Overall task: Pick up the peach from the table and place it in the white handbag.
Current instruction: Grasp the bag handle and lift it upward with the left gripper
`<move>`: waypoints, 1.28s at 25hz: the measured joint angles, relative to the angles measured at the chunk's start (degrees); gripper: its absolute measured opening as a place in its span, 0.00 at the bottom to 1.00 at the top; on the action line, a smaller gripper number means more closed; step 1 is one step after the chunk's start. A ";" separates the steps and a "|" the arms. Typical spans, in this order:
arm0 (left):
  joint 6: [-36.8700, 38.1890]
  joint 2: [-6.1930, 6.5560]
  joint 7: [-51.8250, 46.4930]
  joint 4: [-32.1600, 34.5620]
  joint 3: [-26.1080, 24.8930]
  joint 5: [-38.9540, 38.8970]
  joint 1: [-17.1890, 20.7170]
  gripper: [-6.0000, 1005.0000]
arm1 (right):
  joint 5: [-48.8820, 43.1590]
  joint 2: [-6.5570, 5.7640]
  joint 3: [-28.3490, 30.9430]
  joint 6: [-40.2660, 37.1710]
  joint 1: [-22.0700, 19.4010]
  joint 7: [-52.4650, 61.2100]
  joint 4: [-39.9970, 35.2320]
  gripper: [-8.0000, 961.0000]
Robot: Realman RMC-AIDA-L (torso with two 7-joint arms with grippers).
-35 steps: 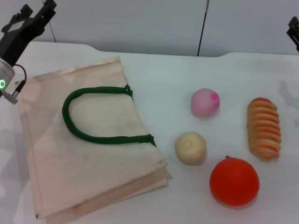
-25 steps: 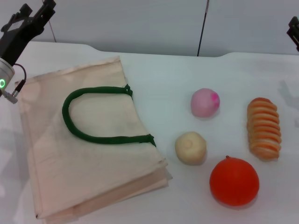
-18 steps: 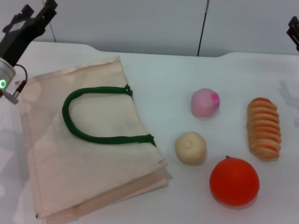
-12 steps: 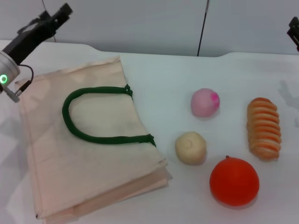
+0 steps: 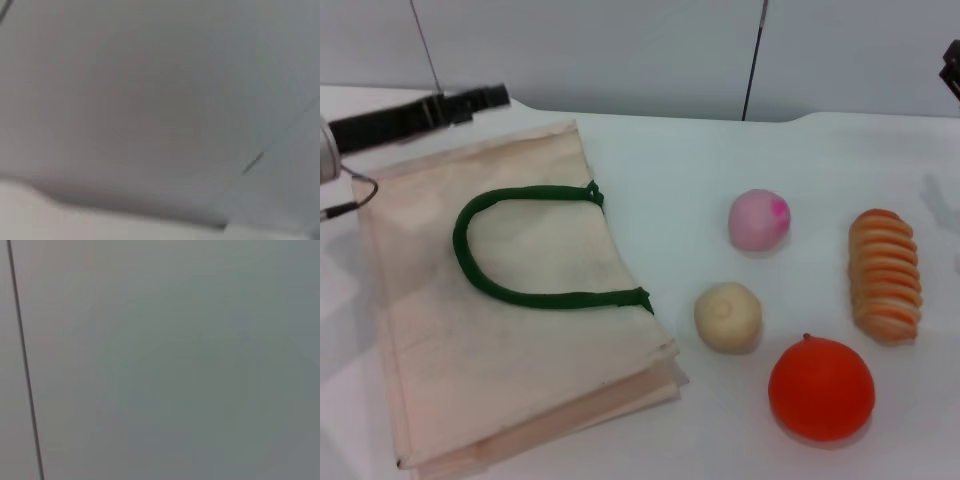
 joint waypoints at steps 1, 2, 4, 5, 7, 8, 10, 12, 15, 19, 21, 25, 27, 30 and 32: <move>0.52 0.08 -1.53 -0.72 0.00 2.41 -0.19 0.83 | 0.00 -0.01 0.00 0.00 -0.03 0.00 -0.01 0.93; 0.75 0.22 -2.84 -1.10 0.00 4.66 -0.34 0.83 | 0.00 -0.03 0.00 0.00 -0.05 0.00 -0.01 0.93; 0.90 0.55 -5.40 -1.46 0.00 8.76 -0.54 0.83 | 0.00 -0.07 0.00 0.01 -0.06 0.00 -0.02 0.93; 0.94 0.65 -6.48 -1.48 0.00 10.18 -0.58 0.83 | 0.00 -0.09 0.00 0.02 -0.07 0.00 -0.03 0.93; 0.95 0.72 -8.12 -1.50 0.00 12.10 -0.60 0.82 | 0.00 -0.09 0.00 0.02 -0.09 0.00 -0.03 0.93; 0.92 0.76 -8.72 -1.55 0.00 12.74 -0.63 0.82 | 0.00 -0.09 0.00 0.02 -0.11 0.00 -0.02 0.93; 0.75 1.04 -10.70 -1.88 0.00 15.13 -0.94 0.82 | 0.00 -0.09 0.00 0.02 -0.16 0.00 -0.03 0.93; 0.60 1.17 -11.54 -2.05 0.01 17.01 -1.39 0.81 | 0.00 -0.09 0.00 0.02 -0.17 0.00 -0.07 0.93; 0.56 1.43 -13.46 -2.07 0.07 21.10 -2.52 0.81 | 0.00 -0.08 0.00 0.02 -0.17 0.00 -0.13 0.93; 0.14 1.76 -15.02 -2.10 0.09 25.19 -4.04 0.80 | 0.00 -0.08 0.00 0.01 -0.10 0.00 -0.13 0.93; -0.09 1.82 -15.08 -2.10 0.09 25.15 -4.25 0.80 | 0.00 -0.08 0.00 0.01 -0.05 0.00 -0.13 0.93; -0.14 1.98 -15.72 -2.19 0.09 26.50 -5.16 0.79 | 0.00 -0.08 0.00 0.01 0.02 0.00 -0.11 0.93; 0.01 2.15 -15.84 -2.82 0.09 27.50 -5.61 0.79 | 0.00 -0.08 0.00 0.01 -0.04 0.00 -0.11 0.93; 0.68 2.53 -15.88 -4.66 0.08 29.84 -6.48 0.78 | 0.00 -0.14 0.00 0.01 -0.09 0.00 -0.11 0.93; 0.60 2.62 -15.98 -5.09 0.08 31.17 -6.78 0.78 | 0.00 -0.16 0.00 0.01 -0.02 0.00 -0.10 0.93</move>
